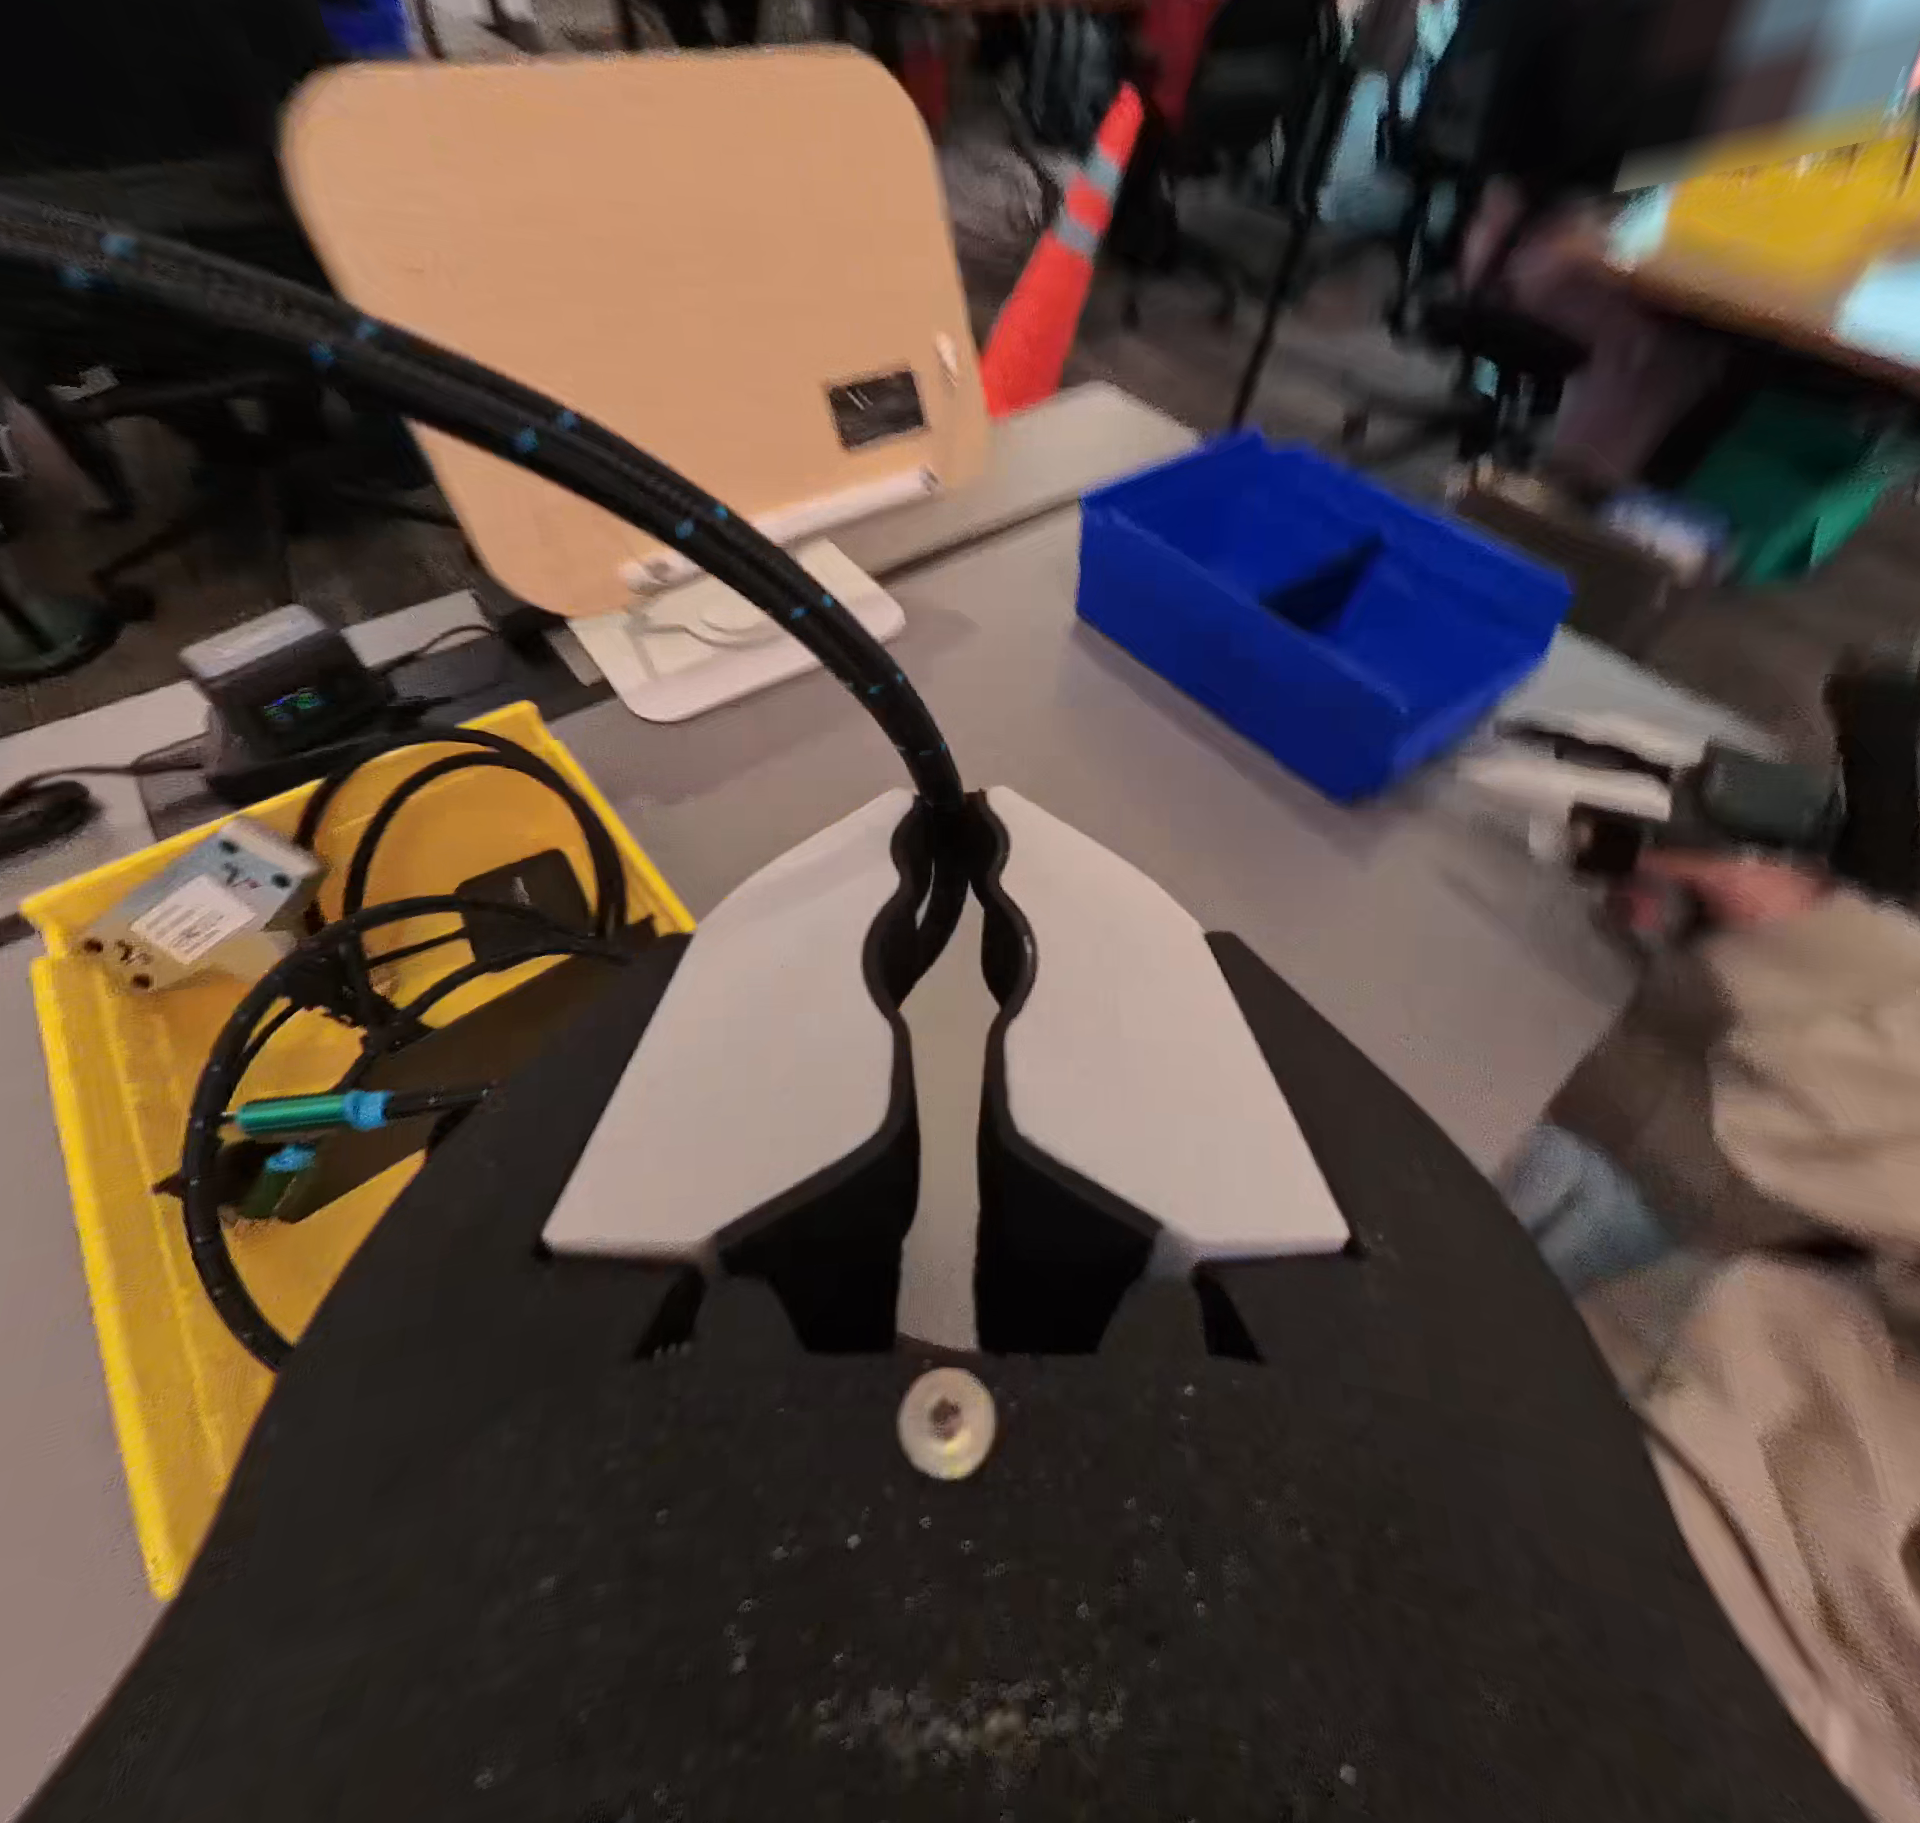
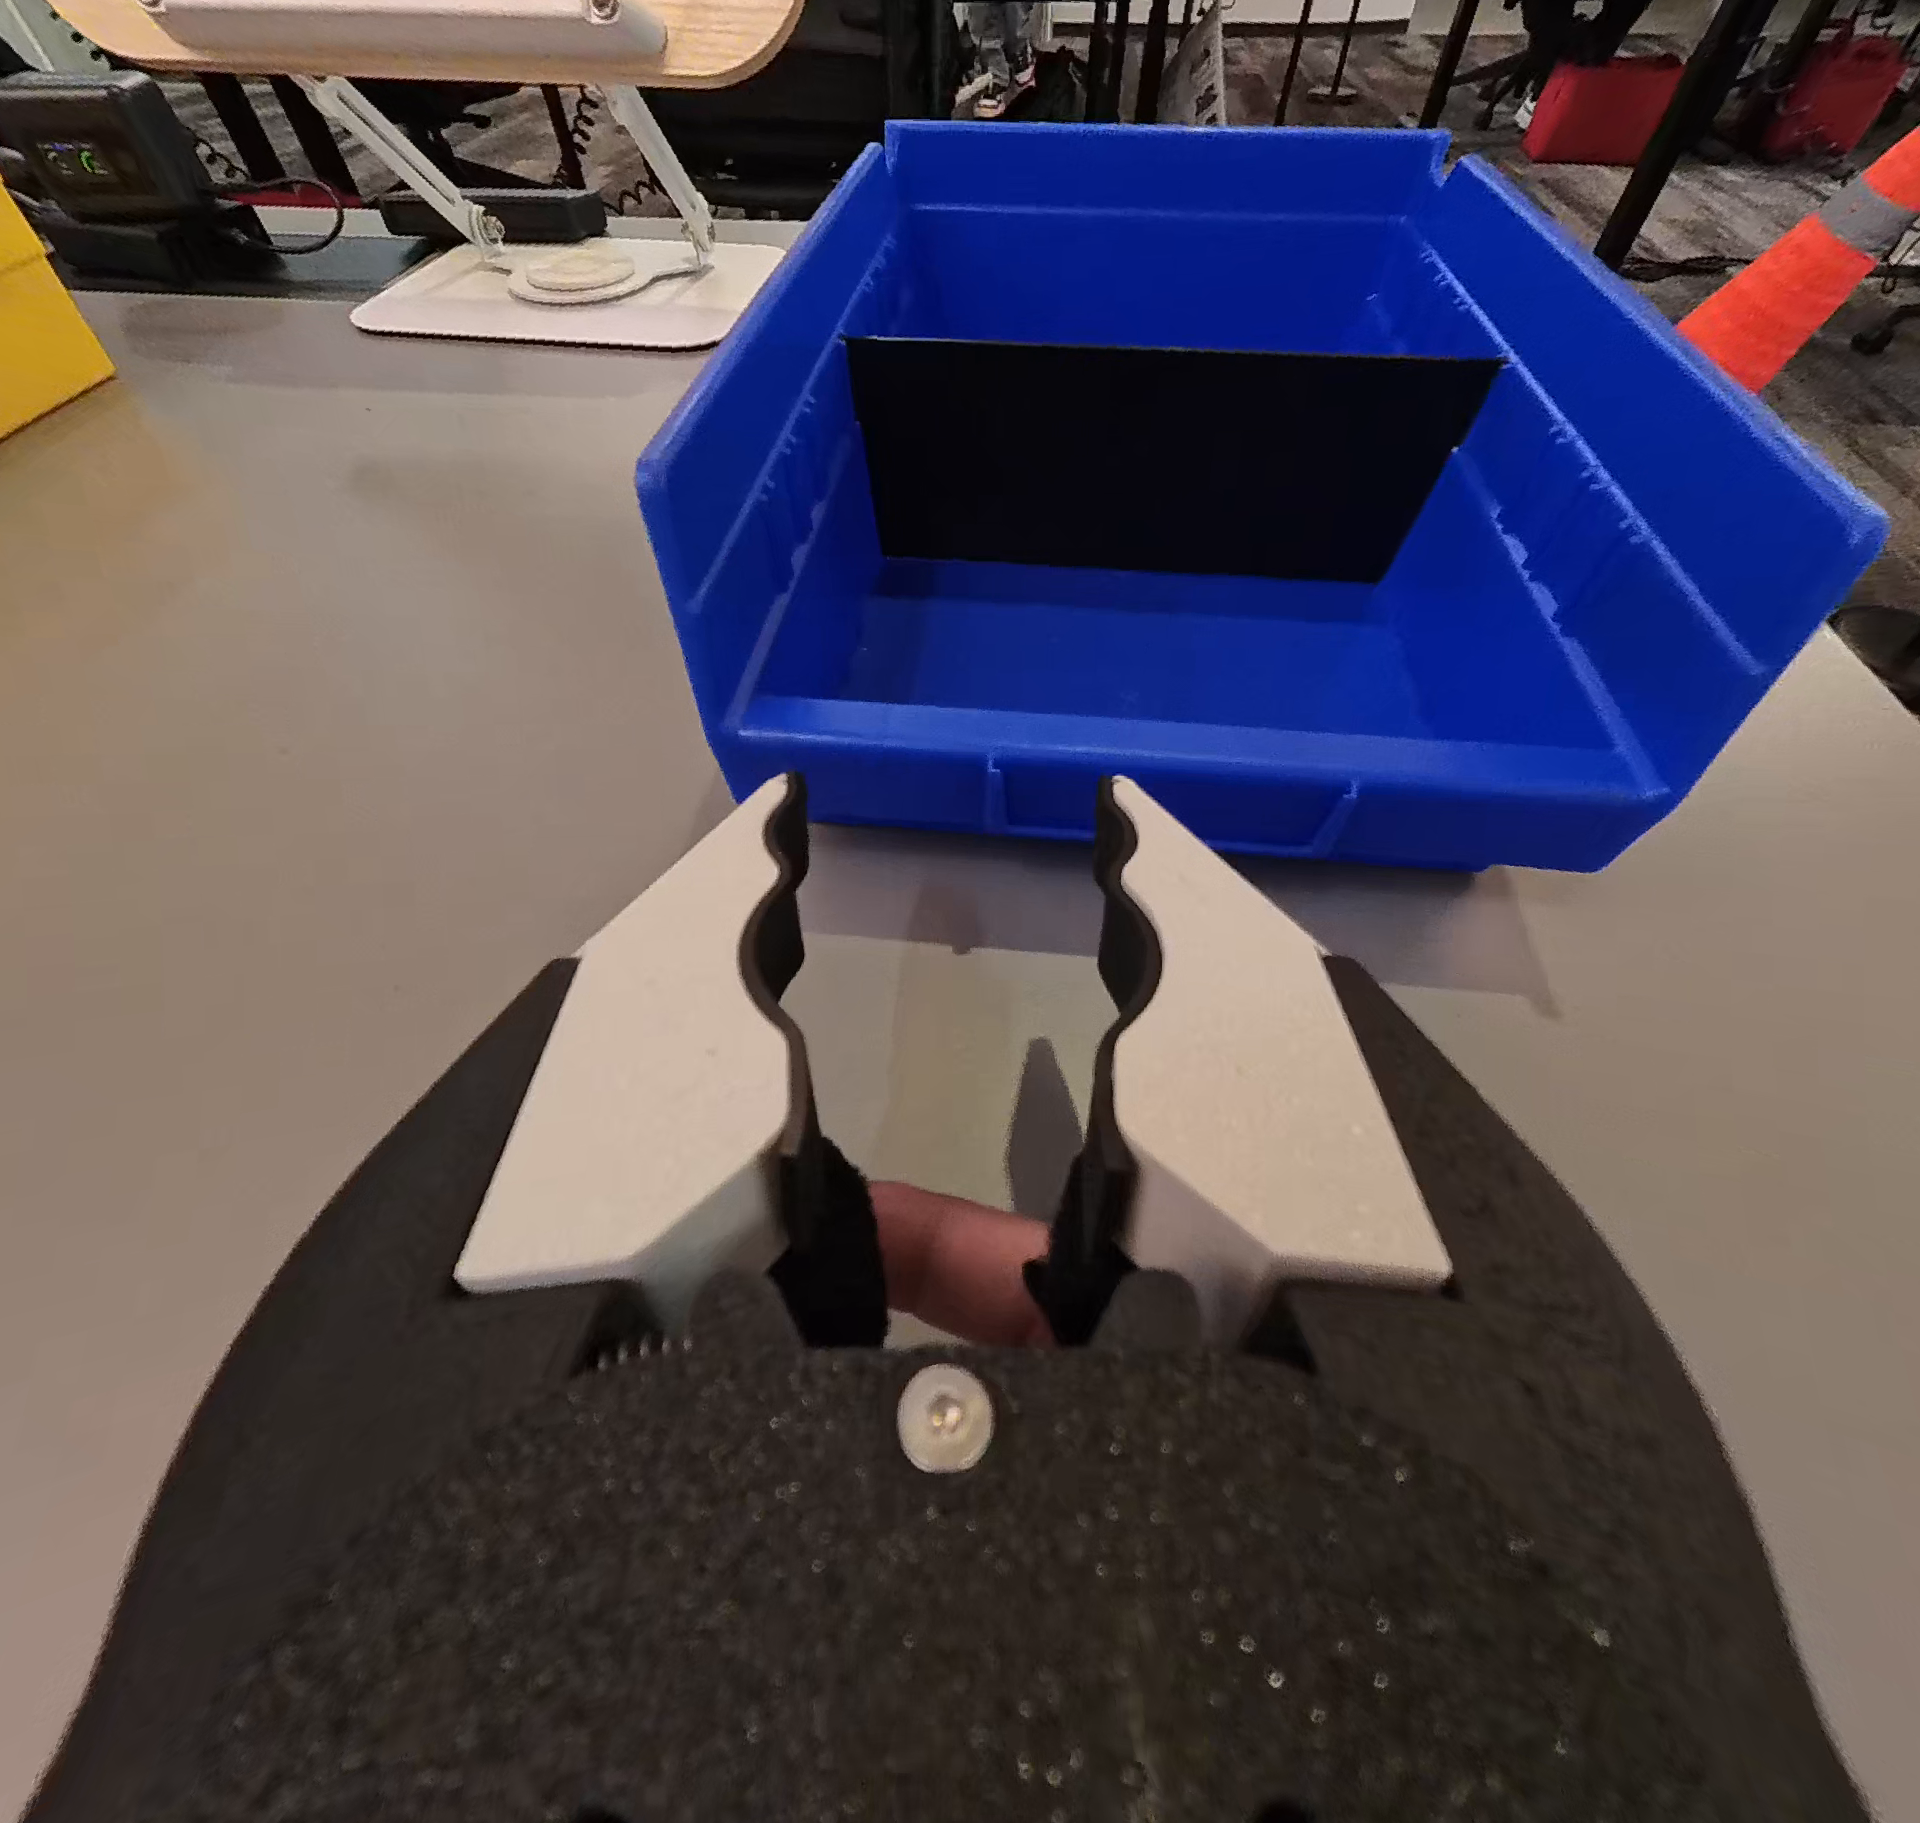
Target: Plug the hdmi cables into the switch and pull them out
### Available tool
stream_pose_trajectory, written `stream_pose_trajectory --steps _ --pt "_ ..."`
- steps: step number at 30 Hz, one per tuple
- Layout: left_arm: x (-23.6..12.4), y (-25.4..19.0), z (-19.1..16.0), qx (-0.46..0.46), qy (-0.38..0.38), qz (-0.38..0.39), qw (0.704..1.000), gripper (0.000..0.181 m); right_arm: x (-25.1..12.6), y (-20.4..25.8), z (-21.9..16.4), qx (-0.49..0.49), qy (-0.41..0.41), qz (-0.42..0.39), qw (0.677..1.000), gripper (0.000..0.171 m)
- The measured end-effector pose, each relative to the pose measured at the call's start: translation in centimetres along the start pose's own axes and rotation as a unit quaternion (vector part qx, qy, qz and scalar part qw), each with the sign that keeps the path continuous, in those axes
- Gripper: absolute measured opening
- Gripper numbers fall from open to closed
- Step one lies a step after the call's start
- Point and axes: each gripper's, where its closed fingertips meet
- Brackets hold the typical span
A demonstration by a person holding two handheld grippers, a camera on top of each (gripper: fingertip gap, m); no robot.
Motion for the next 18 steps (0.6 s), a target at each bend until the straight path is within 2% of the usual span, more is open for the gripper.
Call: stream_pose_trajectory --steps 3,7,12,15,18 --pt "3.2 -5.2 -3.9 0.077 0.096 -0.025 0.992 0.006 -0.1 -0.1 0.0 0.002 -0.001 0.000 1.000 0.054" --pt "9.2 -11.1 -10.9 0.117 0.195 -0.054 0.972 0.007 -0.3 -0.2 0.0 0.001 -0.002 -0.002 1.000 0.054" --pt "15.8 -15.5 -20.9 0.134 0.356 -0.101 0.919 0.007 -0.2 -0.3 0.0 0.009 -0.003 0.000 1.000 0.054" --pt "18.2 -17.1 -23.9 0.149 0.406 -0.107 0.895 0.007 -0.2 -0.4 0.0 0.014 -0.005 0.002 1.000 0.054" --pt "20.3 -18.3 -24.9 0.121 0.421 -0.108 0.892 0.006 -0.4 -0.3 0.3 0.018 -0.010 0.005 1.000 0.054"
Point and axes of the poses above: each gripper's, where its closed fingertips meet, x out along the fingers, z out of its top, y = z × x across the jaws, and after that the axes turned 9 degrees about -x, right-handed
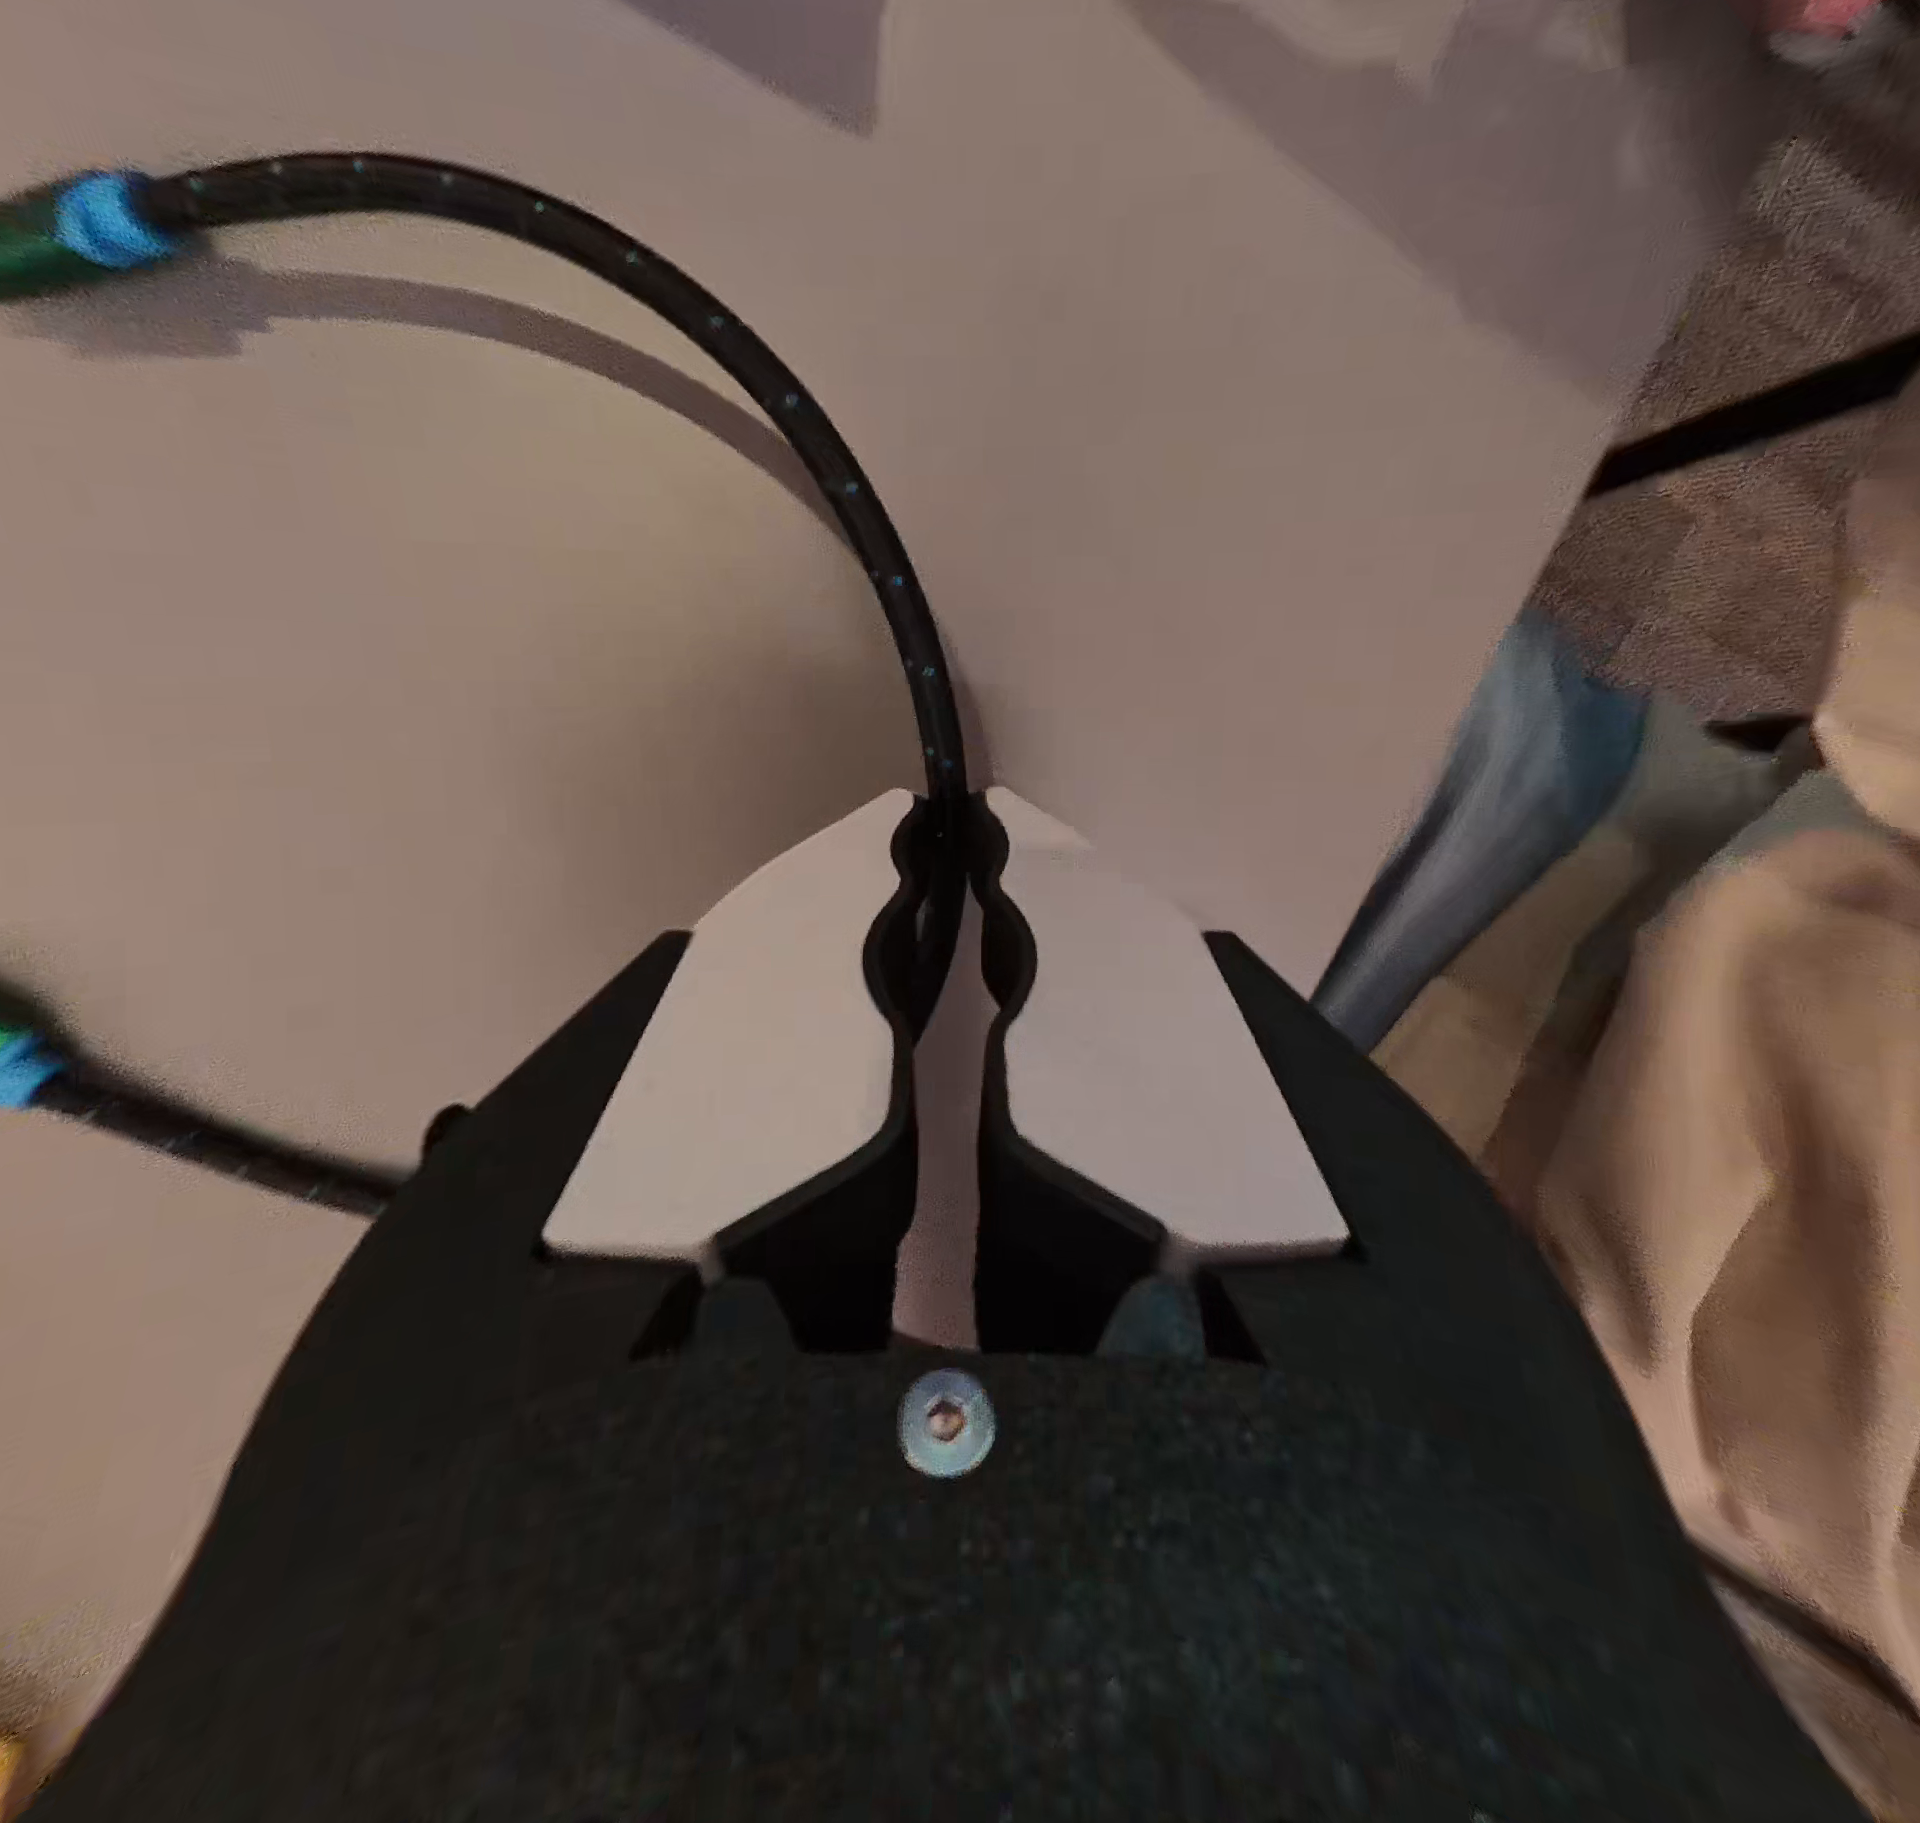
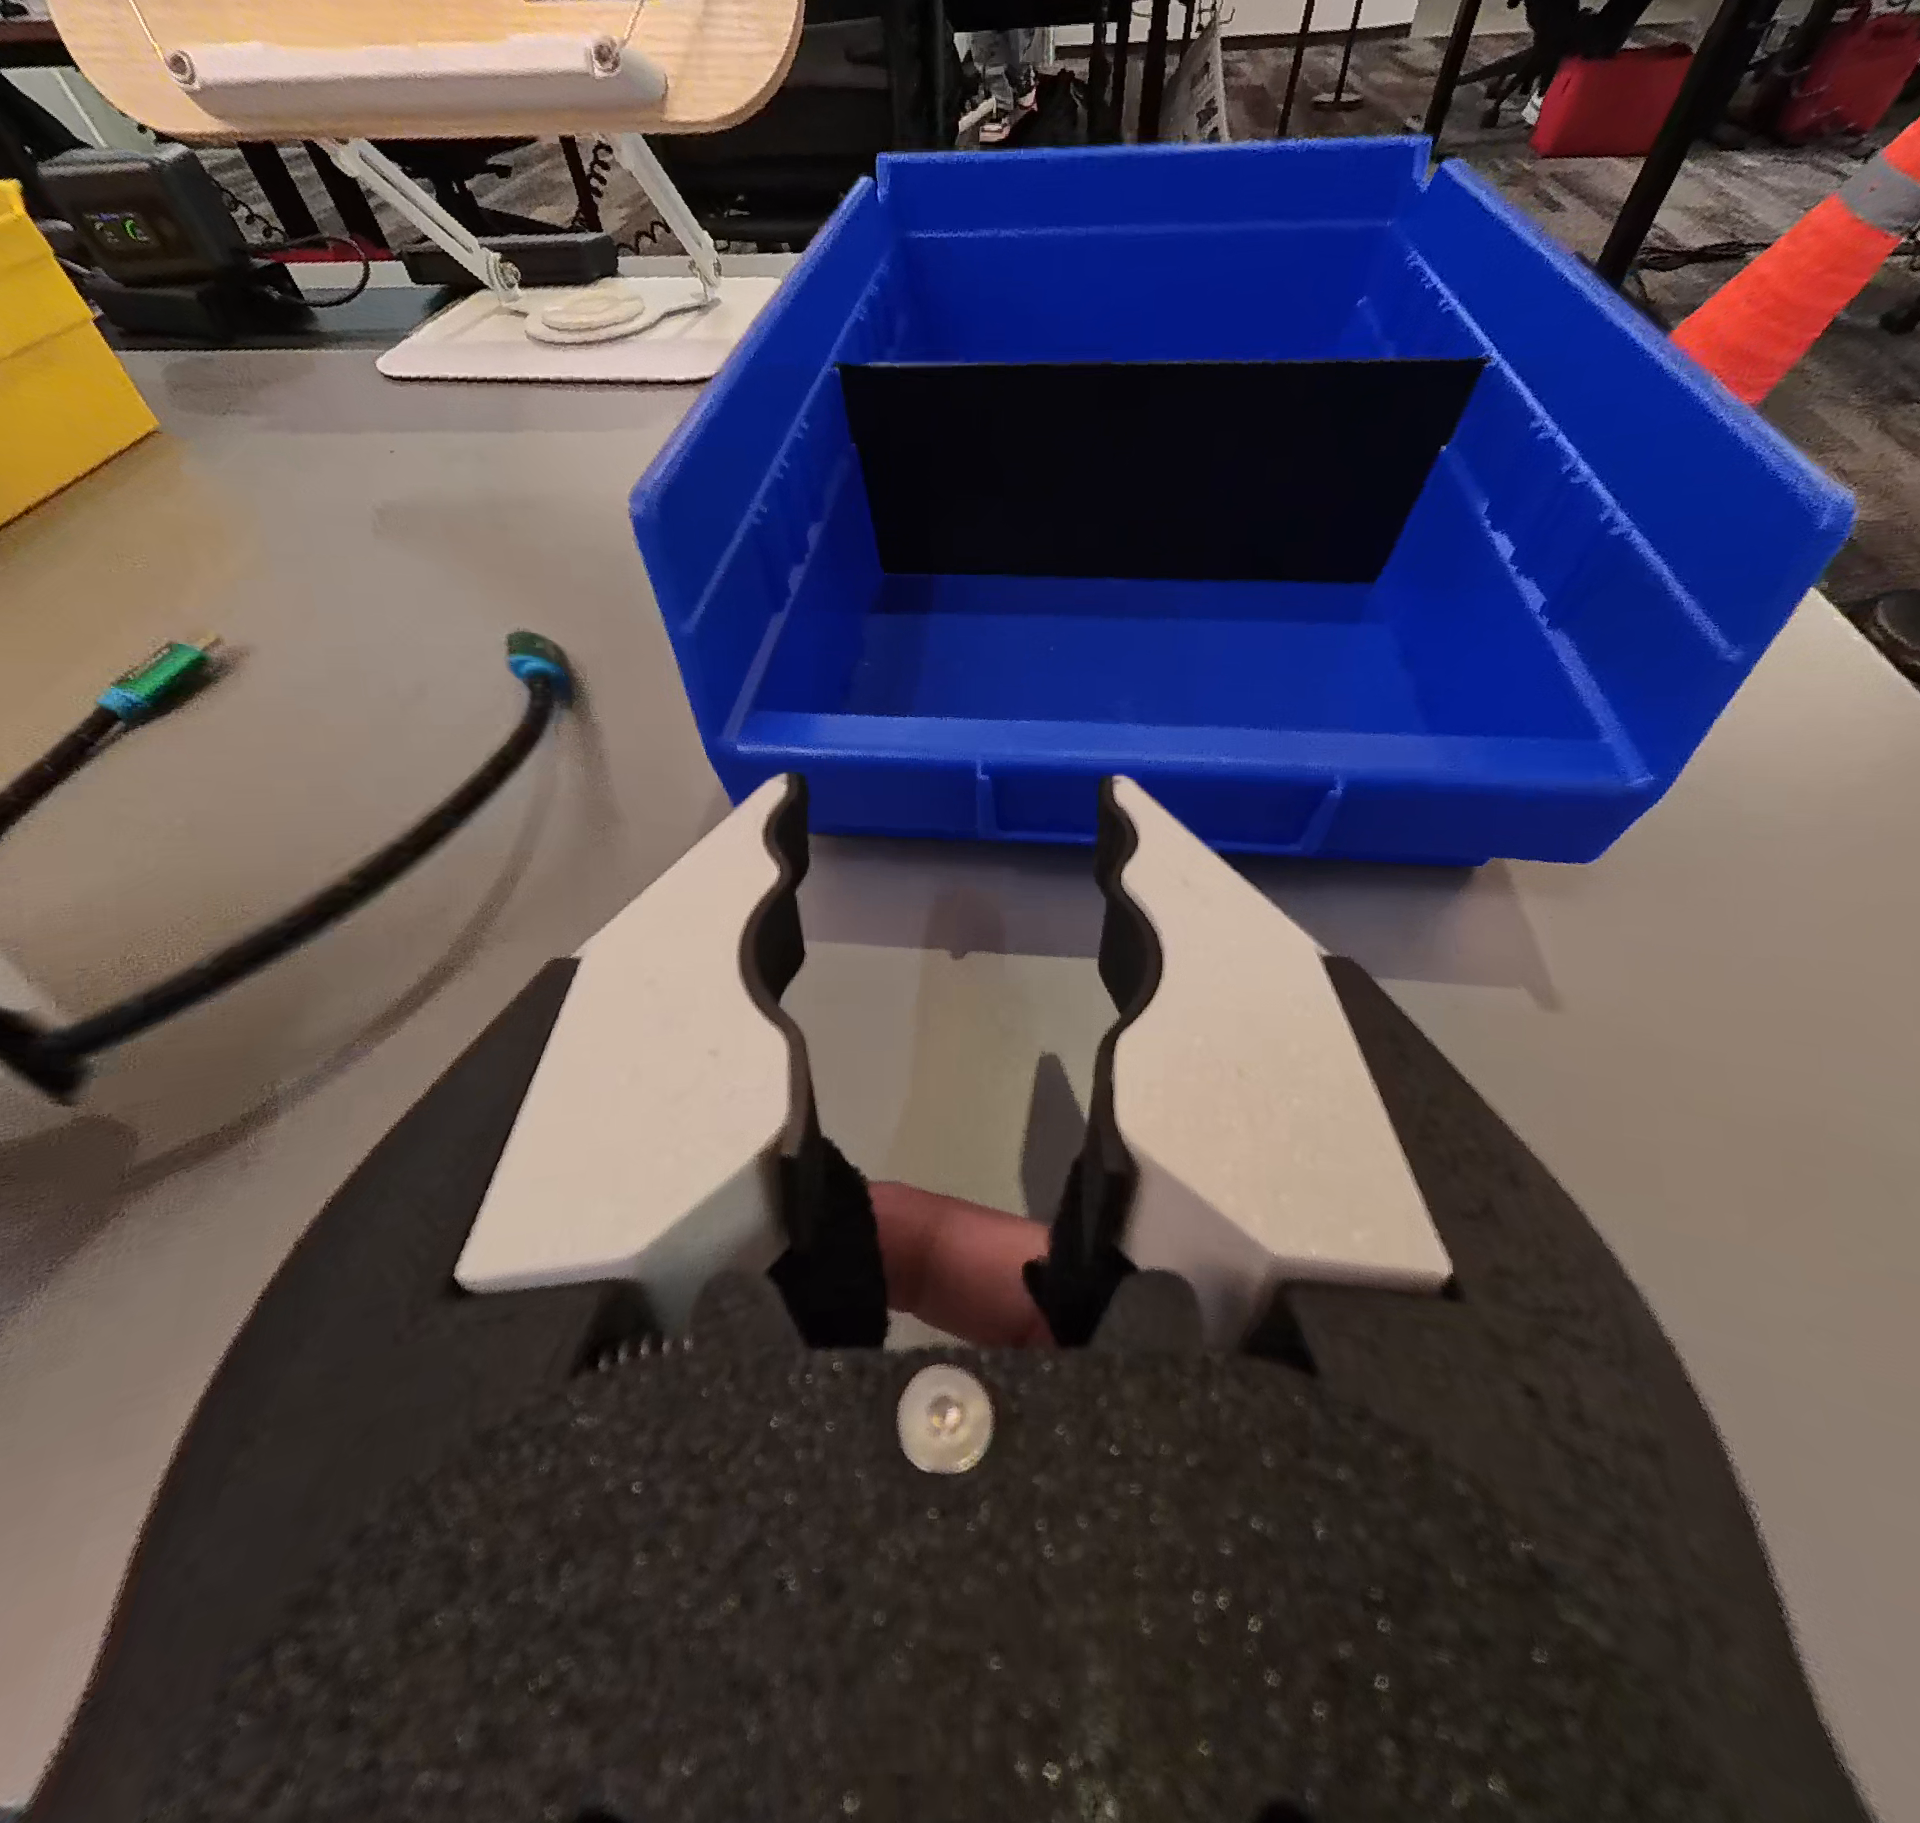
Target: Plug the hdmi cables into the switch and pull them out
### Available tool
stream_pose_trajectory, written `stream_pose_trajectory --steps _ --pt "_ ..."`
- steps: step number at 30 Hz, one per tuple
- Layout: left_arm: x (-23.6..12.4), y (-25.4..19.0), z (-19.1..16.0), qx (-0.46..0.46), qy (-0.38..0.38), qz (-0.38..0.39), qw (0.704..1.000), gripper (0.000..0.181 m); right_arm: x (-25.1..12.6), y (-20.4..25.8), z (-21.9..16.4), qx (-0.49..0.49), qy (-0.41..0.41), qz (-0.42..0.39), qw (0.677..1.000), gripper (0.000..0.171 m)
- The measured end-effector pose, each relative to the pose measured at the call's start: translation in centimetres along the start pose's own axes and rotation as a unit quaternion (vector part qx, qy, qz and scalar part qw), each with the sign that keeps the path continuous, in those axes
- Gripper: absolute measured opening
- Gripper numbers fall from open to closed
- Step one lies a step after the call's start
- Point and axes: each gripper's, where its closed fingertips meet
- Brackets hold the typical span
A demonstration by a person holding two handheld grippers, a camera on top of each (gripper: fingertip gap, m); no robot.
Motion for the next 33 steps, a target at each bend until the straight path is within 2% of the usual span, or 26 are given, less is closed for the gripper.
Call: stream_pose_trajectory --steps 3,5,6,7,8,11,14,17,19,21,24,26,27,30,33 --pt "1.1 -0.5 2.3 -0.064 -0.048 -0.043 0.996 0.006 -0.4 0.2 0.6 -0.001 -0.010 0.001 1.000 0.054" --pt "1.6 -1.1 2.6 -0.083 -0.061 -0.077 0.992 0.007 -0.5 0.4 0.8 -0.006 -0.013 0.002 1.000 0.054" --pt "1.8 -1.1 2.5 -0.084 -0.063 -0.082 0.991 0.012 -0.5 0.5 0.9 -0.007 -0.014 0.004 1.000 0.054" --pt "1.7 -0.9 2.3 -0.083 -0.067 -0.082 0.991 0.028 -0.6 0.7 1.0 -0.006 -0.016 0.007 1.000 0.054" --pt "1.3 -0.7 2.1 -0.080 -0.076 -0.081 0.991 0.036 -0.6 0.8 1.1 -0.006 -0.017 0.010 1.000 0.054" --pt "-1.8 0.3 2.0 -0.079 -0.116 -0.119 0.983 0.038 -0.6 1.5 1.5 -0.009 -0.022 0.022 0.999 0.054" --pt "-8.6 3.7 3.8 -0.104 -0.197 -0.151 0.963 0.040 -0.5 2.2 2.0 -0.004 -0.029 0.036 0.999 0.054" --pt "-16.2 10.4 3.4 -0.108 -0.257 -0.117 0.953 0.048 -0.2 3.0 1.6 -0.015 -0.020 0.047 0.999 0.054" --pt "-19.5 16.3 1.5 -0.123 -0.236 -0.076 0.961 0.060 -0.1 3.2 1.6 -0.017 -0.020 0.053 0.998 0.054" --pt "-21.9 23.5 -0.7 -0.155 -0.202 -0.006 0.967 0.066 -0.1 3.5 1.8 -0.010 -0.022 0.061 0.998 0.054" --pt "-24.5 34.9 -4.3 -0.186 -0.136 0.159 0.960 0.069 0.0 3.7 1.9 -0.005 -0.023 0.065 0.998 0.054" --pt "-25.1 40.3 -5.6 -0.180 -0.100 0.226 0.952 0.066 0.3 3.8 1.6 -0.006 -0.016 0.067 0.998 0.054" --pt "-24.8 42.0 -5.9 -0.176 -0.087 0.236 0.952 0.061 0.5 3.9 1.4 -0.007 -0.012 0.069 0.998 0.054" --pt "-22.9 46.0 -6.3 -0.161 -0.050 0.264 0.950 0.061 0.8 4.0 1.1 -0.006 -0.005 0.072 0.997 0.054" --pt "-21.1 48.9 -7.9 -0.132 0.037 0.328 0.935 0.065 1.1 4.1 0.7 -0.002 0.003 0.074 0.997 0.054"
Point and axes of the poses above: each gripper's, where its closed fingertips meet, x out along the fingers, z out of its top, y = z × x across the jaws, and after that the axes turned 9 degrees about -x, right-handed
